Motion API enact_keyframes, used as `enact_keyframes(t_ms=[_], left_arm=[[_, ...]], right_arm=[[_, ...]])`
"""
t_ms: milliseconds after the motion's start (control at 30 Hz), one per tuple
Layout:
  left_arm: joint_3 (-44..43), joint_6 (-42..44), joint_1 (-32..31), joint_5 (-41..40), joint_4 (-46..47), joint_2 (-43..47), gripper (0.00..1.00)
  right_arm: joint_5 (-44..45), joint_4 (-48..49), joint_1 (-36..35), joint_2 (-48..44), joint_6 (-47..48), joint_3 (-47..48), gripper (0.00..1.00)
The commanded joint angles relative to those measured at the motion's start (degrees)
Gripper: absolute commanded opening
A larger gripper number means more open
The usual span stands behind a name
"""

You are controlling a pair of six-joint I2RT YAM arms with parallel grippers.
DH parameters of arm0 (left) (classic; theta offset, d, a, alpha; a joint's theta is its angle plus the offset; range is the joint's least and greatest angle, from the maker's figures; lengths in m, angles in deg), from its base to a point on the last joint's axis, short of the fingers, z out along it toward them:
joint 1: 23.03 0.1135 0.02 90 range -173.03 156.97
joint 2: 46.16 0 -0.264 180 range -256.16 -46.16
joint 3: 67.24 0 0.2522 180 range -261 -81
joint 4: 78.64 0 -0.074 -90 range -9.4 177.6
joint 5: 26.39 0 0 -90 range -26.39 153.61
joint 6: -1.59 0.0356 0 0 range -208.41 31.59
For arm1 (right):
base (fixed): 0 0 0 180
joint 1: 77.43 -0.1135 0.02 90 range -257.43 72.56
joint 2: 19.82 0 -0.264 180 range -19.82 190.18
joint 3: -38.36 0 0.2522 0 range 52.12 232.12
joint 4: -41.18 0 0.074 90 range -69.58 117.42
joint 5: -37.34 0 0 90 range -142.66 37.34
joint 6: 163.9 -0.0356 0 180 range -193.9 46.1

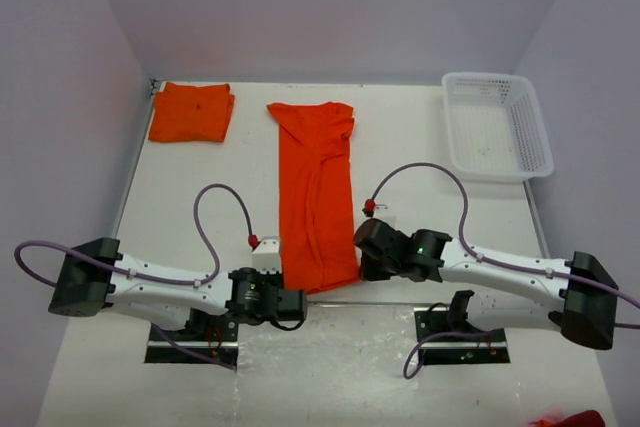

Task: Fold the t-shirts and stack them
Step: Grab the bottom of the folded rectangular tshirt with both arms, then fold the folded rectangular tshirt in 1/3 of the way

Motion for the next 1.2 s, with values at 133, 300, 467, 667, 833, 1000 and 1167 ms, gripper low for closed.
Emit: enact_keyframes(t_ms=[133,300,467,667,833,1000,1167], left_arm=[[-1.4,-6.8,-3.1,-2.8,-7.5,0.2,0.0],[-3.5,-9.3,-5.3,-4.0,-11.3,0.2,0.0],[-8.8,-6.1,-5.3,-8.2,-14.0,2.1,0.0],[-17.6,14.1,6.7,-12.5,-10.6,8.0,0.0],[-25.1,30.2,15.6,-11.8,-3.2,8.1,0.0],[-27.3,47.0,28.7,-3.9,6.4,4.2,0.0],[-26.2,55.3,39.4,3.6,14.9,0.2,0.0]], right_arm=[[6.6,-10.0,-1.4,-5.8,-1.4,1.9,0.0],[6.6,-10.7,-2.6,-7.3,-2.9,0.9,0.0],[9.0,-11.9,-2.8,-6.9,-2.0,4.0,0.0],[12.0,-15.0,-0.5,1.6,2.7,15.4,0.0],[11.3,-13.8,4.7,7.5,9.8,24.2,0.0],[9.3,-11.5,12.6,13.7,16.8,29.9,0.0],[4.9,-9.4,18.0,20.1,23.3,36.0,0.0]])
